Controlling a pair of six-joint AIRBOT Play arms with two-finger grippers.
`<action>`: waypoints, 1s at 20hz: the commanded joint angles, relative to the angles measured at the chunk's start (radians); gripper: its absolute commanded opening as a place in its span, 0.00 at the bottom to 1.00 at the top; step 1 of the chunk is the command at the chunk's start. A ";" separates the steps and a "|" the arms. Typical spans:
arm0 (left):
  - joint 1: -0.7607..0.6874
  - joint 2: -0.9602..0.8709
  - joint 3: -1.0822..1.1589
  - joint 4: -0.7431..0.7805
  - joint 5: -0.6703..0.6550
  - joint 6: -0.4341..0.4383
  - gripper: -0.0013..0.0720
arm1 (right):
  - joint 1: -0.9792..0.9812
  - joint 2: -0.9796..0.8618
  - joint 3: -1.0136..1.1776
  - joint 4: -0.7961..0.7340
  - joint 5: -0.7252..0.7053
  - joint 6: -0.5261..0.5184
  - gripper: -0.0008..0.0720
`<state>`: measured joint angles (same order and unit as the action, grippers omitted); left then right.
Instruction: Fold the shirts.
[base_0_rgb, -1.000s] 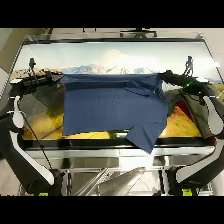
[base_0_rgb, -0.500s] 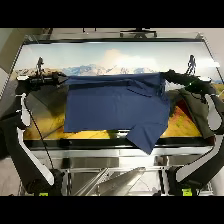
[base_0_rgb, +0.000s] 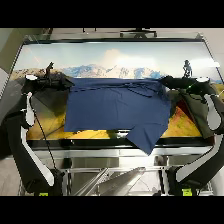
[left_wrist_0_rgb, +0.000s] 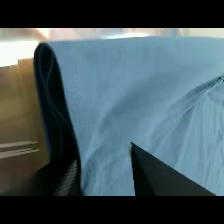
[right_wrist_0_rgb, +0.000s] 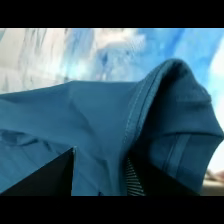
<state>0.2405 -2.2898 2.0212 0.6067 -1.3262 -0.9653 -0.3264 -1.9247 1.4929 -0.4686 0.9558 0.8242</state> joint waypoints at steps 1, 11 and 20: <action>0.024 0.015 0.087 0.163 -0.150 -0.154 0.46 | -0.034 0.031 0.001 -0.028 0.122 0.078 0.26; 0.152 0.422 -0.607 0.294 -0.205 -0.206 0.46 | -0.140 0.478 -0.266 -0.343 0.455 0.273 0.26; 0.067 0.519 -0.961 0.351 -0.109 -0.134 0.46 | -0.327 0.887 -0.652 -0.392 0.422 0.363 0.57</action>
<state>0.3454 -1.7824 1.1400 0.9447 -1.4841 -1.1351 -0.5976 -1.1400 0.9623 -0.8455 1.3865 1.1385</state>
